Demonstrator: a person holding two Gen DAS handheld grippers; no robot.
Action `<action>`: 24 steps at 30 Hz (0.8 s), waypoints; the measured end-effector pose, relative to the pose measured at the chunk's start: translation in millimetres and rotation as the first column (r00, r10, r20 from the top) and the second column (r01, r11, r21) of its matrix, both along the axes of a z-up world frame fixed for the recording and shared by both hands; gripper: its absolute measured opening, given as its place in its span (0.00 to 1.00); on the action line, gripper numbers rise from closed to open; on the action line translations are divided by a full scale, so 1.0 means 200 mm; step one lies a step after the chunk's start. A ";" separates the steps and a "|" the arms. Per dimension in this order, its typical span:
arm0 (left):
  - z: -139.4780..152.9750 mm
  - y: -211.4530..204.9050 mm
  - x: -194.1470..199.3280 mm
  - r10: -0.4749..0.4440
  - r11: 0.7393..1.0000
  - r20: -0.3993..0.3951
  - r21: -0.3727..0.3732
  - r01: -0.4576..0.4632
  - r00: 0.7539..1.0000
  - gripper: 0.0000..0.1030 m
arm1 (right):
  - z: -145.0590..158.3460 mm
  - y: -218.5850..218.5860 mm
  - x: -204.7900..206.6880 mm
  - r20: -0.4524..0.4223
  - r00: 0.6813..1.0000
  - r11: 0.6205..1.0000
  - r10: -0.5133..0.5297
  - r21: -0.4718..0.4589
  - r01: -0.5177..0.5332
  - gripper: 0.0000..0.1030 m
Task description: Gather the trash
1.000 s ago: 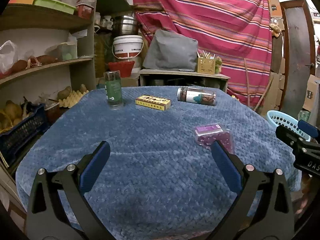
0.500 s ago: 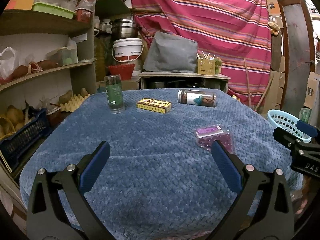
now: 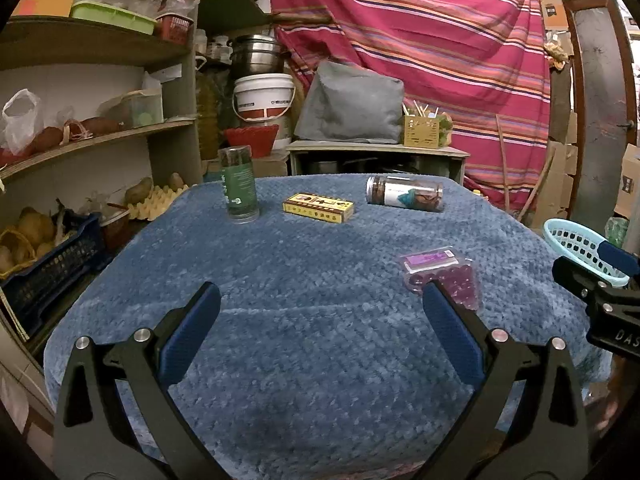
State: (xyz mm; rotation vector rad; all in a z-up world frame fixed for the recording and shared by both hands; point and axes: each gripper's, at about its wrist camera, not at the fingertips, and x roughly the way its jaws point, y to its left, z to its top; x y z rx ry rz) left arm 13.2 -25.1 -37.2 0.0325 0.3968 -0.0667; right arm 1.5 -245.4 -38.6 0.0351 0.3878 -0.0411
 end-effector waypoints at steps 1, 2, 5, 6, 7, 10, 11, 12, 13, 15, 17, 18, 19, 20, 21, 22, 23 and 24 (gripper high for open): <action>0.00 0.00 0.00 0.001 1.000 0.000 0.001 -0.001 1.000 0.95 | 0.00 0.00 0.00 -0.004 1.000 1.000 0.003 0.001 -0.003 0.96; 0.00 0.00 0.00 0.001 1.000 -0.001 0.002 -0.001 1.000 0.95 | 0.00 0.01 0.00 -0.007 1.000 1.000 0.008 0.003 -0.008 0.96; -0.01 0.00 0.00 0.007 1.000 -0.001 0.004 -0.007 1.000 0.95 | 0.00 0.01 0.01 -0.006 1.000 1.000 0.010 0.004 -0.010 0.96; -0.01 0.01 0.00 0.007 1.000 -0.002 0.002 -0.007 1.000 0.95 | 0.00 0.01 0.01 -0.006 1.000 1.000 0.010 0.005 -0.010 0.96; -0.01 0.01 0.00 0.008 1.000 -0.003 0.000 -0.008 1.000 0.95 | 0.00 0.02 0.01 -0.005 1.000 1.000 0.010 0.005 -0.010 0.96; -0.01 0.02 0.00 0.014 1.000 -0.005 -0.006 -0.014 1.000 0.95 | 0.00 0.02 0.00 -0.004 1.000 1.000 0.008 0.002 -0.008 0.96; -0.01 0.02 0.00 0.017 1.000 -0.005 -0.007 -0.017 1.000 0.95 | 0.00 0.02 0.00 -0.003 1.000 1.000 0.007 0.001 -0.007 0.96; -0.01 0.03 0.00 0.023 1.000 -0.005 -0.009 -0.023 1.000 0.95 | 0.00 0.02 0.00 -0.001 1.000 1.000 0.006 -0.001 -0.006 0.96; -0.01 0.03 0.00 0.027 1.000 -0.005 -0.010 -0.027 1.000 0.95 | 0.01 0.02 0.01 0.000 1.000 1.000 0.006 -0.004 -0.006 0.96; -0.01 0.03 0.01 0.032 0.999 -0.009 -0.013 -0.032 0.999 0.95 | 0.01 0.02 0.01 0.000 1.000 1.000 0.006 -0.008 -0.006 0.96; -0.01 0.04 0.01 0.039 0.999 -0.011 -0.019 -0.039 0.999 0.95 | 0.01 0.03 0.01 -0.002 1.000 1.000 0.005 -0.010 -0.005 0.96; -0.01 0.04 0.01 0.041 0.999 -0.011 -0.021 -0.041 0.999 0.95 | 0.01 0.02 0.01 -0.003 1.000 1.000 0.005 -0.011 -0.005 0.96; -0.01 0.05 0.01 0.043 0.999 -0.010 -0.022 -0.043 0.999 0.95 | 0.00 0.02 0.01 -0.005 1.000 1.000 0.003 -0.013 -0.004 0.96; -0.01 0.05 0.01 0.044 0.999 -0.009 -0.023 -0.044 0.999 0.95 | 0.00 0.03 0.01 -0.007 1.000 1.000 0.003 -0.012 -0.003 0.96; -0.01 0.05 0.01 0.045 0.999 -0.009 -0.025 -0.045 0.999 0.95 | 0.00 0.02 0.01 -0.009 1.000 1.000 0.004 -0.009 -0.004 0.96; -0.01 0.05 0.01 0.044 0.999 -0.010 -0.026 -0.044 0.999 0.95 | 0.00 0.02 0.01 -0.009 1.000 1.000 0.004 -0.009 -0.004 0.96; -0.01 0.05 0.01 0.044 0.999 -0.010 -0.026 -0.044 0.999 0.95 | 0.00 0.02 0.02 -0.010 1.000 1.000 0.004 -0.010 -0.004 0.96; -0.01 0.05 0.01 0.044 0.999 -0.010 -0.026 -0.044 0.999 0.95 | 0.00 0.02 0.02 -0.010 1.000 1.000 0.005 -0.011 -0.005 0.96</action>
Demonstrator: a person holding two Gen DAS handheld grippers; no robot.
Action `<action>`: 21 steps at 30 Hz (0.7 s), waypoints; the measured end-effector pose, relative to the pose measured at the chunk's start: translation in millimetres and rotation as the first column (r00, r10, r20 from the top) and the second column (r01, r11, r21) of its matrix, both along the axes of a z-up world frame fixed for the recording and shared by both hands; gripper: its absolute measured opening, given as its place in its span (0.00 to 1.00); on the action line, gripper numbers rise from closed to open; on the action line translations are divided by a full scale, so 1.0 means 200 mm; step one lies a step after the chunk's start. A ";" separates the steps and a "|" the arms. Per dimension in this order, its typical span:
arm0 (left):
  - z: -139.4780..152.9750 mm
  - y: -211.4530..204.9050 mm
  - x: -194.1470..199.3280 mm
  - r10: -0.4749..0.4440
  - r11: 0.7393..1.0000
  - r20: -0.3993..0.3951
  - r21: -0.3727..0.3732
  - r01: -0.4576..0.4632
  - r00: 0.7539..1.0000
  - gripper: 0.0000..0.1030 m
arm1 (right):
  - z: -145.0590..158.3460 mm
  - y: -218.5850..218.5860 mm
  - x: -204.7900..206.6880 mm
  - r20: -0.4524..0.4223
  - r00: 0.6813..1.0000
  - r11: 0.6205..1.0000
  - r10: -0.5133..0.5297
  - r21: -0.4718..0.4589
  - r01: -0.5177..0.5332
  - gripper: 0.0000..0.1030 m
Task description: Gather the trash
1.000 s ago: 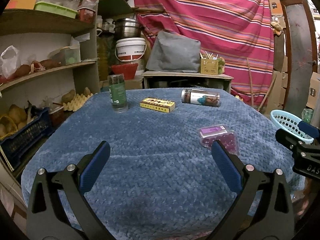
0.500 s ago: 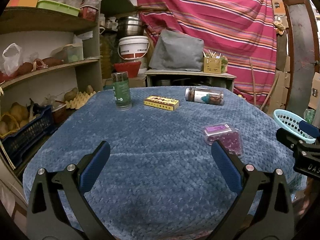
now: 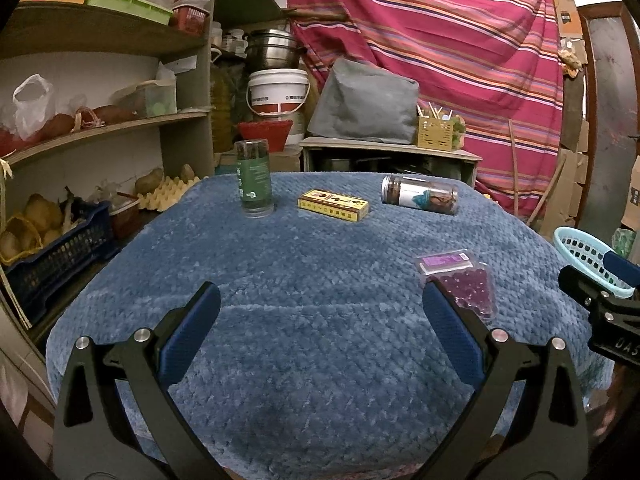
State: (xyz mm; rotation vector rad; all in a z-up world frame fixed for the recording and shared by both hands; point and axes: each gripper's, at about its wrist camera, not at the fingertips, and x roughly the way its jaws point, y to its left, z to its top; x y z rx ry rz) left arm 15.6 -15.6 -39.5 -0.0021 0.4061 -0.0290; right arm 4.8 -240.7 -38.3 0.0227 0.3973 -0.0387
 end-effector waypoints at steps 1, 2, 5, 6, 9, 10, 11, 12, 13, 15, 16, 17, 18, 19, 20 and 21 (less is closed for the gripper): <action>0.00 0.00 0.00 0.000 1.000 0.000 0.002 0.000 1.000 0.95 | 0.00 0.00 0.00 -0.001 1.000 1.000 0.001 -0.001 -0.001 0.96; 0.00 0.00 0.00 -0.001 1.000 0.001 0.001 0.001 1.000 0.95 | 0.00 0.00 0.00 -0.003 1.000 1.000 0.002 -0.003 -0.002 0.96; 0.00 0.00 0.00 -0.001 1.000 0.002 0.003 0.001 1.000 0.95 | -0.01 0.00 0.02 -0.010 1.000 1.000 0.004 -0.005 -0.004 0.96; 0.00 0.00 0.00 -0.001 1.000 0.002 0.003 0.001 1.000 0.95 | -0.01 0.00 0.01 -0.011 1.000 1.000 0.005 -0.004 -0.005 0.96; 0.00 0.00 0.00 -0.001 1.000 0.003 0.003 0.001 1.000 0.95 | -0.01 0.00 0.02 -0.011 1.000 1.000 0.005 -0.006 -0.005 0.96; 0.00 0.00 0.00 0.001 1.000 0.004 0.003 -0.001 1.000 0.95 | -0.01 0.00 0.02 -0.010 1.000 1.000 0.005 -0.007 -0.005 0.96; 0.00 0.00 -0.01 0.002 1.000 0.005 0.004 -0.002 1.000 0.95 | -0.01 0.00 0.02 -0.011 1.000 1.000 0.005 -0.009 -0.005 0.96; 0.00 0.00 -0.01 0.003 1.000 0.005 0.004 -0.003 1.000 0.95 | -0.01 0.00 0.02 -0.011 1.000 1.000 0.005 -0.009 -0.005 0.96; 0.00 0.00 -0.01 0.004 1.000 0.005 0.003 -0.004 1.000 0.95 | -0.01 0.00 0.02 -0.011 1.000 1.000 0.005 -0.010 -0.005 0.96; 0.00 0.01 -0.01 0.004 1.000 0.005 0.003 -0.004 1.000 0.95 | -0.01 0.00 0.02 -0.011 1.000 1.000 0.005 -0.008 -0.005 0.96; 0.00 0.01 -0.01 0.004 1.000 0.005 0.004 -0.004 1.000 0.95 | -0.01 0.00 0.02 -0.010 1.000 1.000 0.004 -0.009 -0.004 0.96; 0.00 0.01 -0.01 0.003 1.000 0.006 0.003 -0.004 1.000 0.95 | -0.01 0.00 0.02 -0.010 1.000 1.000 0.004 -0.009 -0.004 0.96; 0.00 0.01 -0.01 0.003 1.000 0.005 0.004 -0.003 1.000 0.95 | -0.01 0.00 0.02 -0.009 1.000 1.000 0.004 -0.010 -0.005 0.96; 0.00 0.01 -0.01 0.002 1.000 0.005 0.004 -0.002 1.000 0.95 | -0.01 0.00 0.02 -0.009 1.000 1.000 0.004 -0.010 -0.005 0.96; 0.00 0.00 -0.01 0.003 1.000 0.005 0.003 -0.003 1.000 0.95 | -0.01 0.00 0.02 -0.010 1.000 1.000 0.005 -0.011 -0.005 0.96; 0.00 0.00 -0.01 0.003 1.000 0.005 0.005 -0.003 1.000 0.95 | -0.01 0.00 0.02 -0.010 1.000 1.000 0.005 -0.013 -0.005 0.96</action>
